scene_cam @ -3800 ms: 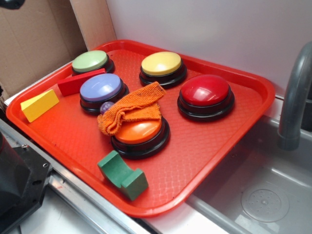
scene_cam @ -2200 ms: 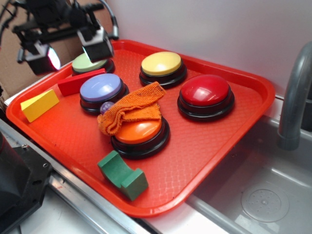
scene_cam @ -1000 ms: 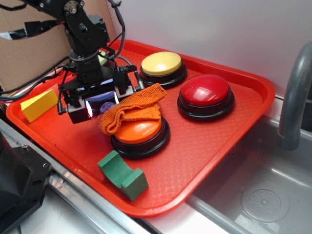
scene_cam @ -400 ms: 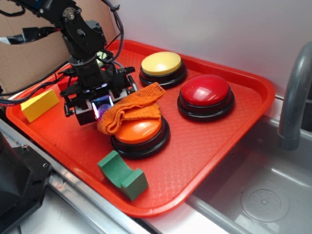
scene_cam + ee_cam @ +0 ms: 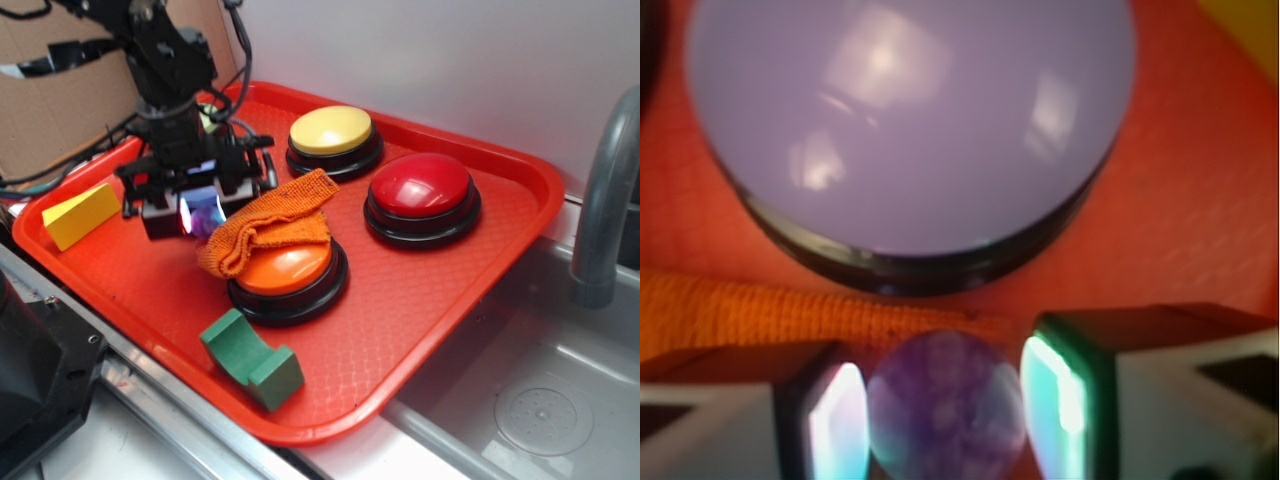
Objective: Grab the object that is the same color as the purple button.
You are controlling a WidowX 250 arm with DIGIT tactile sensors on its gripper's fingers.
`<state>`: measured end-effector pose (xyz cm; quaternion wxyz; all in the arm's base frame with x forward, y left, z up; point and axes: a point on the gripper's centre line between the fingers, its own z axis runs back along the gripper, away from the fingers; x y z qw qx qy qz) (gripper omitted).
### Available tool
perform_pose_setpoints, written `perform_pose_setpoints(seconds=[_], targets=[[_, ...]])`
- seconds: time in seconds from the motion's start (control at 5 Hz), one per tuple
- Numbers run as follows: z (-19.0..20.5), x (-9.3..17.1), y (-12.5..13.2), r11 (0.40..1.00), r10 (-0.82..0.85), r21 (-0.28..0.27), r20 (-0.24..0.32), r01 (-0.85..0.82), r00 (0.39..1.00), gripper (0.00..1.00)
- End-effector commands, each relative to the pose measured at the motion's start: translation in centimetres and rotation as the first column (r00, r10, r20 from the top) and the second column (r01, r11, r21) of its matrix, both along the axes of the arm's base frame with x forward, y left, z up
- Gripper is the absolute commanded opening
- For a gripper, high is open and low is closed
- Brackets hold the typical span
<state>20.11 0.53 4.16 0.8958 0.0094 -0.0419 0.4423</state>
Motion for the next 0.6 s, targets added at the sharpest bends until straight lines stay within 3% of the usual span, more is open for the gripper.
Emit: perform_pose_setpoints(seconds=[0.0, 0.4], targets=[[6.0, 0.3, -0.9, 0.940, -0.334, 0.078, 0.017, 0.332, 0.942, 0.00], [9.4, -1.5, -2.0, 0.783, -0.622, 0.024, -0.007, 0.622, 0.783, 0.00]])
